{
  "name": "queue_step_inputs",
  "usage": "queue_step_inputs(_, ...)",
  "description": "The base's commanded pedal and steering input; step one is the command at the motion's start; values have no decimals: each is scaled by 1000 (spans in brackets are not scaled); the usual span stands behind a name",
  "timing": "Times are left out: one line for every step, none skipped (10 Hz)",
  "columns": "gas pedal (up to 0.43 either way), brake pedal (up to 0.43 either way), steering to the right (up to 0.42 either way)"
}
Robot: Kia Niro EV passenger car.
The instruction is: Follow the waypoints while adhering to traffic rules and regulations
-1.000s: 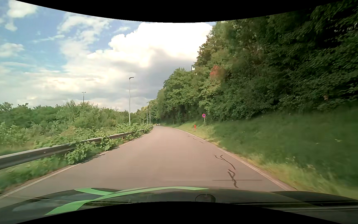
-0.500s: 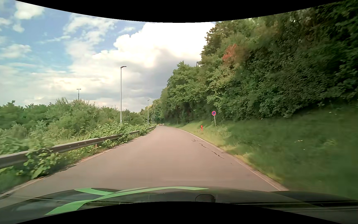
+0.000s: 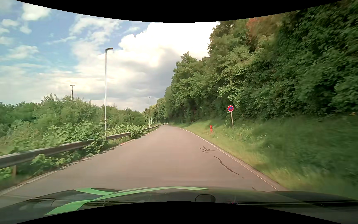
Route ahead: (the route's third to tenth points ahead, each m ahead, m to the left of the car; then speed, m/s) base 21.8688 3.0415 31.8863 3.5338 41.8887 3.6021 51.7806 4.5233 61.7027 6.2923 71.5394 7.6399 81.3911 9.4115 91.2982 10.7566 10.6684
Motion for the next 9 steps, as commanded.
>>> queue_step_inputs(177,0,-31)
queue_step_inputs(177,0,-31)
queue_step_inputs(177,0,-31)
queue_step_inputs(177,0,-31)
queue_step_inputs(177,0,-31)
queue_step_inputs(177,0,-31)
queue_step_inputs(177,0,-30)
queue_step_inputs(177,0,-29)
queue_step_inputs(177,0,-25)
